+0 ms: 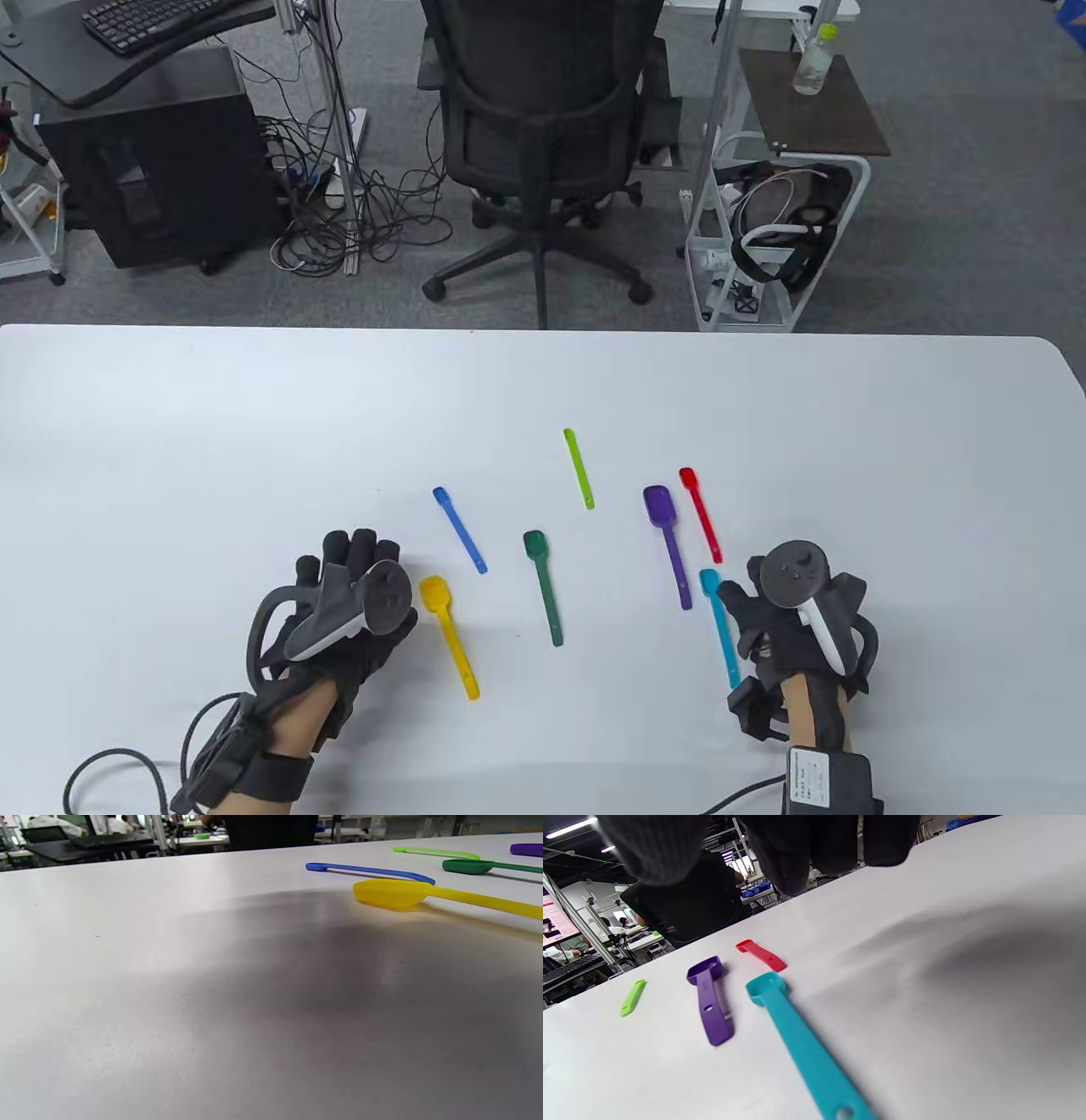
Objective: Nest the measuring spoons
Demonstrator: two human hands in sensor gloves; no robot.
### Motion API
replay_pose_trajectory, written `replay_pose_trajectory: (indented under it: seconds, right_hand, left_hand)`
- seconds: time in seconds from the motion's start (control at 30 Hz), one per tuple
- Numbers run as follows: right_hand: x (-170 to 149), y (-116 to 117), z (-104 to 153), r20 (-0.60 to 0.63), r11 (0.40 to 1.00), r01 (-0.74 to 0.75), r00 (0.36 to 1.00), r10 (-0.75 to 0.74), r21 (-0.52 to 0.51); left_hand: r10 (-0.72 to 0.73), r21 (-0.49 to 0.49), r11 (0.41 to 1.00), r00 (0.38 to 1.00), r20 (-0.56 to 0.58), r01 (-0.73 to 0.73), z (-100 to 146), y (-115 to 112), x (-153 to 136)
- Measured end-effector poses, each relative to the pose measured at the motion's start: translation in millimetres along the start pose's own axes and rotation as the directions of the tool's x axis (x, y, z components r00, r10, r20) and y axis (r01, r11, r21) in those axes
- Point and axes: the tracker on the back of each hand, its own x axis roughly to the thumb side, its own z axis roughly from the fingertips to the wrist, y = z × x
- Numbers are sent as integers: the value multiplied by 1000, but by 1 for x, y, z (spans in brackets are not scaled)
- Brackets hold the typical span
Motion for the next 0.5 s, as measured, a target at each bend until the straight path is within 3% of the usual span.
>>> replay_pose_trajectory:
  seconds: [0.17, 0.4, 0.5]
  right_hand:
    - [9, -2, 3, 39, 997, -69, 997, 71, -42]
    - [11, 1, -5, 15, 994, -78, 997, 80, -81]
    - [11, 6, -3, -1, 989, -132, 991, 133, -70]
  left_hand:
    - [-7, 7, 1000, 1000, 2, 7, -1, -1, 2]
    - [93, 104, 990, 996, -3, -93, -6, -1, 3]
    - [87, 197, 977, 996, -34, -79, -5, 1, 1]
